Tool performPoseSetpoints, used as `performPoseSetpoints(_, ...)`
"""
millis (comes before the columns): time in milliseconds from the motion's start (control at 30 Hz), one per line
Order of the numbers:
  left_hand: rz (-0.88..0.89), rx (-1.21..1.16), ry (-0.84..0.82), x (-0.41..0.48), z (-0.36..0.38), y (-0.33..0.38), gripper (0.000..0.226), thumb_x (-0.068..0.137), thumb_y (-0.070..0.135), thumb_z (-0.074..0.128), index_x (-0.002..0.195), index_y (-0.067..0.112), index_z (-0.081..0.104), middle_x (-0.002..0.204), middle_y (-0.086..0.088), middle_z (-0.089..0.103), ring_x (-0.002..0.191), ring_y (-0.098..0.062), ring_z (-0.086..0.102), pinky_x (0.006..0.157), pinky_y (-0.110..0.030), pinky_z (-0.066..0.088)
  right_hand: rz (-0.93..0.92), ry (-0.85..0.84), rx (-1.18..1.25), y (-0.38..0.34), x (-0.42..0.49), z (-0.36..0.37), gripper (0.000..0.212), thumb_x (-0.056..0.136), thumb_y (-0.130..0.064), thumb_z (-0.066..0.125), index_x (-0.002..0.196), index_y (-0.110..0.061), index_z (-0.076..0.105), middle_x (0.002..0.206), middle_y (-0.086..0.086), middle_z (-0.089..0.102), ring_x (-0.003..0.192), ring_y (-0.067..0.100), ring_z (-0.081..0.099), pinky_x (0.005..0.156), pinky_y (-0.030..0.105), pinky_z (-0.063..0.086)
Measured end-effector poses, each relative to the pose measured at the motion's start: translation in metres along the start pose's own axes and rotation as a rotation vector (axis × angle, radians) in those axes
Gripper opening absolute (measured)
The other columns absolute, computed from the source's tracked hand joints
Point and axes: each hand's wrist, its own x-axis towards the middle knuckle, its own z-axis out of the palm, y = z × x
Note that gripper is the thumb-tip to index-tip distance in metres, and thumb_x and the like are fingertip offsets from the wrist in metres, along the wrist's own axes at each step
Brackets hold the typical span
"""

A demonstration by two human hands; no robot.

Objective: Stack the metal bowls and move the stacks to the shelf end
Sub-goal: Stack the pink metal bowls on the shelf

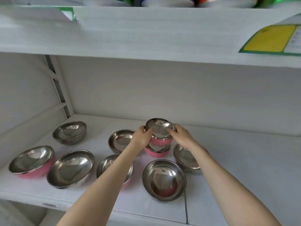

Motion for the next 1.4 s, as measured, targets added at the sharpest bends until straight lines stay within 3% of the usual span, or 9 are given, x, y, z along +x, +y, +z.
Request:
performPoseSetpoints(133,-0.047,0.049,0.003,0.01,0.008,-0.011,0.043,0.09,0.041,0.055,0.114,0.006,0.059,0.108,-0.02,0.068,0.102,-0.038,0.065,0.093,-0.051,0.052,-0.004,-0.021,-0.066,0.009,0.013,0.011,0.05,0.093,-0.052,0.044,0.126,-0.016,0.052,0.109,0.003,0.062,0.103,0.025,0.058,0.091,0.04,0.046)
performPoseSetpoints(267,-0.049,0.16,0.017,0.019,0.014,-0.02,0.041,0.092,0.042,0.054,0.101,0.003,0.061,0.103,-0.02,0.069,0.1,-0.038,0.065,0.091,-0.044,0.052,-0.013,-0.032,-0.138,0.017,0.024,0.021,0.045,0.097,-0.046,0.039,0.118,-0.008,0.052,0.091,0.003,0.062,0.094,0.025,0.058,0.086,0.044,0.048)
performPoseSetpoints(400,-0.06,0.225,0.015,0.026,0.019,-0.027,0.06,0.093,0.043,0.051,0.109,-0.014,0.06,0.116,-0.034,0.062,0.116,-0.045,0.054,0.095,-0.045,0.046,-0.008,-0.028,-0.24,0.026,0.029,0.027,0.038,0.099,-0.043,0.037,0.101,-0.009,0.054,0.094,0.008,0.052,0.108,0.033,0.046,0.087,0.044,0.043)
performPoseSetpoints(533,-0.064,0.27,0.014,0.027,0.022,-0.03,0.056,0.093,0.042,0.052,0.11,-0.01,0.061,0.116,-0.032,0.063,0.117,-0.042,0.055,0.097,-0.043,0.047,-0.015,-0.038,-0.27,0.032,0.031,0.028,0.031,0.097,-0.043,0.041,0.086,-0.015,0.05,0.09,0.005,0.047,0.112,0.035,0.044,0.086,0.042,0.041)
performPoseSetpoints(700,-0.073,0.335,-0.014,0.025,0.021,-0.035,0.059,0.093,0.047,0.053,0.121,-0.005,0.057,0.127,-0.025,0.058,0.118,-0.036,0.055,0.1,-0.042,0.045,-0.011,-0.075,-0.316,0.032,0.029,0.028,0.041,0.091,-0.053,0.046,0.107,-0.016,0.056,0.118,0.014,0.054,0.121,0.034,0.041,0.093,0.043,0.04)
performPoseSetpoints(900,-0.015,0.495,-0.037,0.015,0.017,-0.038,0.062,0.091,0.051,0.054,0.124,-0.002,0.054,0.127,-0.024,0.056,0.116,-0.034,0.054,0.096,-0.039,0.045,-0.006,-0.119,-0.368,0.033,0.02,0.024,0.065,0.083,-0.068,0.045,0.125,-0.02,0.05,0.13,0.009,0.052,0.127,0.031,0.04,0.099,0.047,0.039)
performPoseSetpoints(1067,0.05,0.595,-0.039,0.0,0.01,-0.038,0.063,0.09,0.055,0.053,0.131,0.008,0.049,0.129,-0.019,0.049,0.119,-0.037,0.051,0.1,-0.045,0.043,-0.006,-0.116,-0.368,0.032,0.008,0.017,0.066,0.081,-0.071,0.044,0.129,-0.027,0.048,0.133,0.007,0.053,0.128,0.032,0.04,0.097,0.046,0.035)
performPoseSetpoints(1233,0.089,0.71,-0.022,-0.016,0.002,-0.035,0.07,0.09,0.06,0.051,0.135,0.006,0.044,0.136,-0.019,0.044,0.125,-0.041,0.046,0.098,-0.047,0.044,-0.009,-0.1,-0.398,0.03,-0.01,0.008,0.082,0.085,-0.071,0.041,0.149,-0.021,0.03,0.149,0.008,0.042,0.136,0.031,0.036,0.104,0.046,0.034)
performPoseSetpoints(1400,0.226,0.913,0.058,-0.039,-0.016,-0.041,0.074,0.09,0.06,0.048,0.145,0.013,0.034,0.142,-0.013,0.042,0.126,-0.036,0.043,0.095,-0.049,0.045,-0.106,0.017,-0.529,0.024,-0.035,-0.001,0.083,0.088,-0.067,0.041,0.152,-0.019,0.021,0.153,0.009,0.038,0.138,0.029,0.035,0.109,0.046,0.031)
